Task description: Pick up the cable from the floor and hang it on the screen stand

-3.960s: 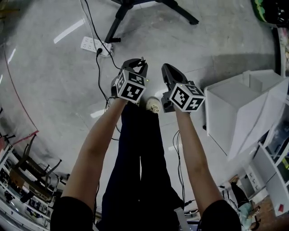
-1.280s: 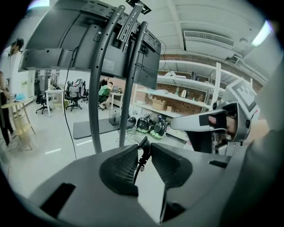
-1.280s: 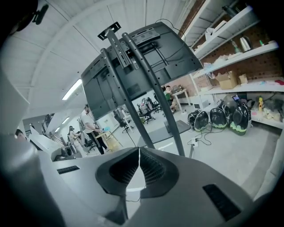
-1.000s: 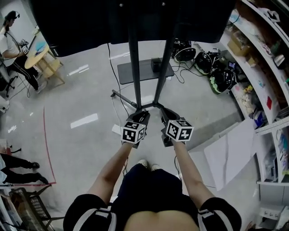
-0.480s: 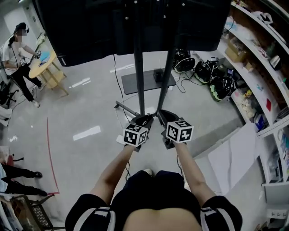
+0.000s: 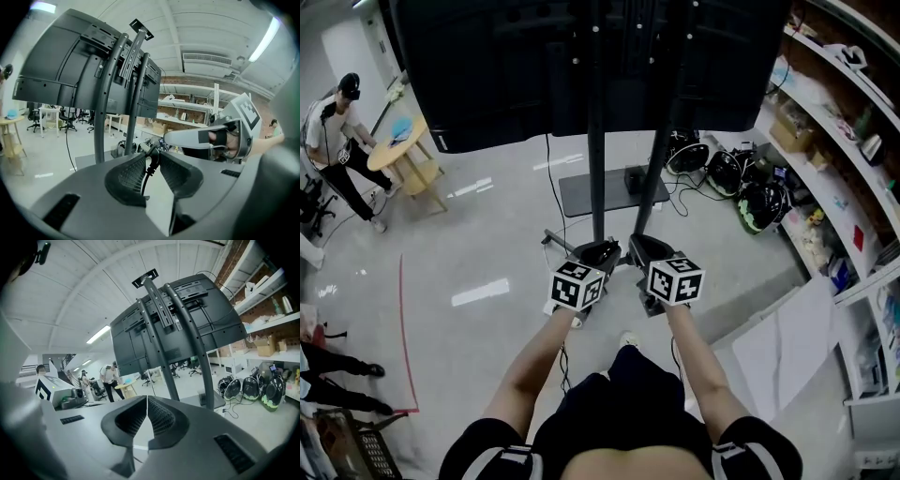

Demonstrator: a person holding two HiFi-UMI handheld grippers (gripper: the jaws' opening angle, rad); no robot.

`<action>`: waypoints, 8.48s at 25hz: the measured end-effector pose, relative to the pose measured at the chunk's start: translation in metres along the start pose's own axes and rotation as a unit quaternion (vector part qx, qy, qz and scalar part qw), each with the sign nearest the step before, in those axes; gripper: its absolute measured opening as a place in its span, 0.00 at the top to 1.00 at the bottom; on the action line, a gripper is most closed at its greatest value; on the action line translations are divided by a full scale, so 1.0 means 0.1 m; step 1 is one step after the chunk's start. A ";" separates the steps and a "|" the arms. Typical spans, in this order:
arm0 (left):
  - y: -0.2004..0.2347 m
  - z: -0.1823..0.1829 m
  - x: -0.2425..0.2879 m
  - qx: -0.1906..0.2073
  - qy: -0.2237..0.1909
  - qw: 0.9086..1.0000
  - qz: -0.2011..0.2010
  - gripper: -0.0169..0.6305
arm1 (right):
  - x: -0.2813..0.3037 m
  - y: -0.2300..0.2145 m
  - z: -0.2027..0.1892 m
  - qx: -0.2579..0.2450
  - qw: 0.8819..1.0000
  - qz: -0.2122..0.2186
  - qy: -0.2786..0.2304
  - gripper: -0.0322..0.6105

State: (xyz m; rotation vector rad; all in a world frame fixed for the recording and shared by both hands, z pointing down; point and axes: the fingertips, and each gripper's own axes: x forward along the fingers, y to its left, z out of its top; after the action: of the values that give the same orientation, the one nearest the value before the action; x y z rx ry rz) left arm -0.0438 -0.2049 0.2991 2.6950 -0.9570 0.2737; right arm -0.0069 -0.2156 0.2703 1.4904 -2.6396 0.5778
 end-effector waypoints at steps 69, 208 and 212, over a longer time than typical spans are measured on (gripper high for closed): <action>2.04 5.74 -0.10 0.202 -0.138 0.960 0.136 0.82 | 1.38 0.54 4.76 -0.299 0.931 0.197 -0.074 0.91; 1.13 2.03 0.35 0.082 -0.167 0.975 0.121 0.96 | 1.22 -0.09 1.84 -0.089 0.985 0.056 -0.136 0.91; 1.19 1.86 0.28 0.064 -0.163 0.975 0.136 0.96 | 1.12 -0.23 1.69 -0.092 0.987 0.013 -0.134 0.91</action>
State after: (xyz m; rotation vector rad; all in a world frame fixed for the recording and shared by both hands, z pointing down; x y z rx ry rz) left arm -0.0822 -0.3675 0.1528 2.7731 -1.4549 -0.0624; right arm -0.0249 -0.3756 0.1459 1.5769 -2.8177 0.1338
